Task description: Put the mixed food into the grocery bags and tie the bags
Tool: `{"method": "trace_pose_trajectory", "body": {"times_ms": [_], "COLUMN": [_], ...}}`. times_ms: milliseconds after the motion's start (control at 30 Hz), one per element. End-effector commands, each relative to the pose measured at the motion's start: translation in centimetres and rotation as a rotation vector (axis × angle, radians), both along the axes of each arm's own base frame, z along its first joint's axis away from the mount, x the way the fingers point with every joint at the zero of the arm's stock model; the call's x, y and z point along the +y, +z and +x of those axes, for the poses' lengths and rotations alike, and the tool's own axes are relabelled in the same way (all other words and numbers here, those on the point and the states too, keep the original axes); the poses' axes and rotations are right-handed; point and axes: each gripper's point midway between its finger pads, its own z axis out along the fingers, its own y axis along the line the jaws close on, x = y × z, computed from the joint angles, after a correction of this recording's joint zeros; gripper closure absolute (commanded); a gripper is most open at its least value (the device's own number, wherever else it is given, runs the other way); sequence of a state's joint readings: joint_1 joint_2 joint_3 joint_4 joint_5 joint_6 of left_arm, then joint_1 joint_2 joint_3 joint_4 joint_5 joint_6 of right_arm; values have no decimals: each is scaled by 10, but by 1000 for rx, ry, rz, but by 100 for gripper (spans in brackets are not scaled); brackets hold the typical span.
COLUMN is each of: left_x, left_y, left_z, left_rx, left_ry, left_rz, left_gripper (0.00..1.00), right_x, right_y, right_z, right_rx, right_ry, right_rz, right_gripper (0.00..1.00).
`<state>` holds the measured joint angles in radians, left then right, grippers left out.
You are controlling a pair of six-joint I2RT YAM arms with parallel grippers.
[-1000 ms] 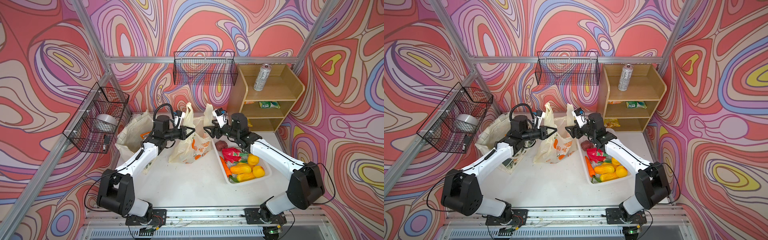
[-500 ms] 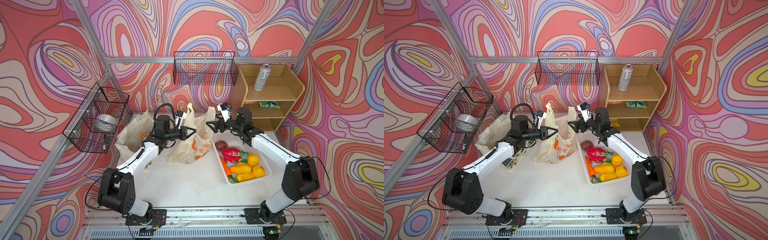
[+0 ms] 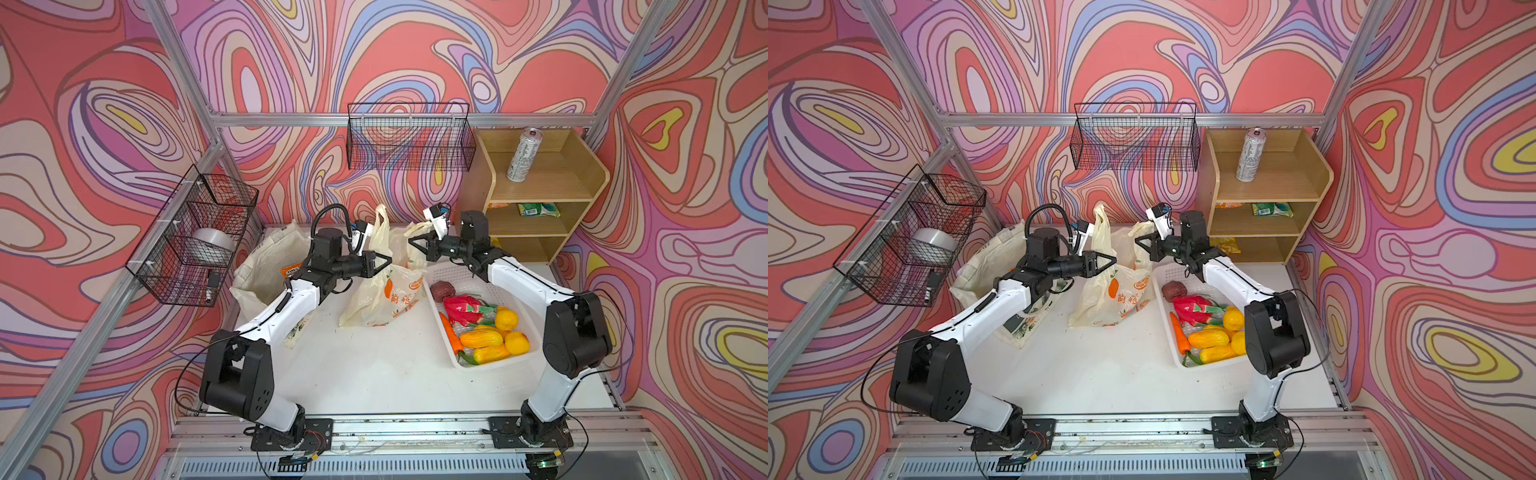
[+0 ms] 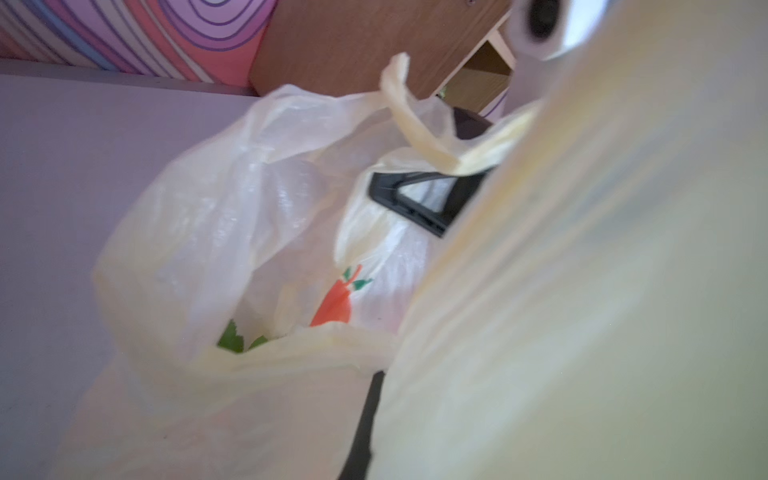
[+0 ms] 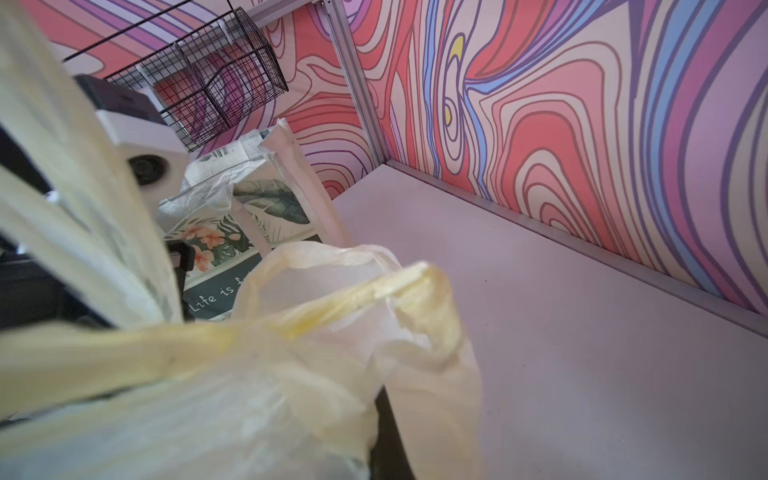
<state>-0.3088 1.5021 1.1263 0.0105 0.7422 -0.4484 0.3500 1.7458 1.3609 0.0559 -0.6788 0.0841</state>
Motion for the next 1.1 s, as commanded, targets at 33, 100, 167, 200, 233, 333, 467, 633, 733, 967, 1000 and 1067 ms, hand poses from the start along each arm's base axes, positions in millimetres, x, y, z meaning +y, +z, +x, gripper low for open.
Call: {"method": "trace_pose_trajectory", "body": {"times_ms": [33,100,167,200,233,333,467,633,733,967,1000,1067], "left_x": [24,25,25,25,24,20,11,3,3,11,12,14], "left_y": [6,2,-2,-3,-4,-8,-11,-12,-11,-7,-7,-5], "left_z": [8,9,10,11,12,12,9,-1,-10,-26,-28,-32], "left_rx": [21,38,48,51,53,64,67,67,39,11,6,-2], "left_ry": [157,161,162,163,160,143,81,-18,-71,-148,-153,-164], "left_rz": [99,113,122,125,125,138,176,200,229,193,191,187], "left_gripper": [100,100,100,100,100,100,100,100,100,70,65,55], "right_x": [-25,-25,-15,-11,-4,15,34,53,52,52,52,53], "right_y": [3,-4,-7,-8,-9,-16,-28,-31,-48,-46,-45,-44], "right_z": [-9,-15,-27,-30,-35,-47,-50,-46,-37,-39,-40,-42], "right_rx": [-15,-12,-24,-37,-54,-96,-141,-172,-147,-127,-123,-117], "right_ry": [-151,-170,-148,-145,-135,-101,-63,-40,-56,-68,-69,-66], "right_rz": [-115,-168,-211,-234,-267,-391,-549,-639,-690,-664,-657,-645], "right_gripper": [100,100,100,100,100,100,100,100,100,100,100,100]}}
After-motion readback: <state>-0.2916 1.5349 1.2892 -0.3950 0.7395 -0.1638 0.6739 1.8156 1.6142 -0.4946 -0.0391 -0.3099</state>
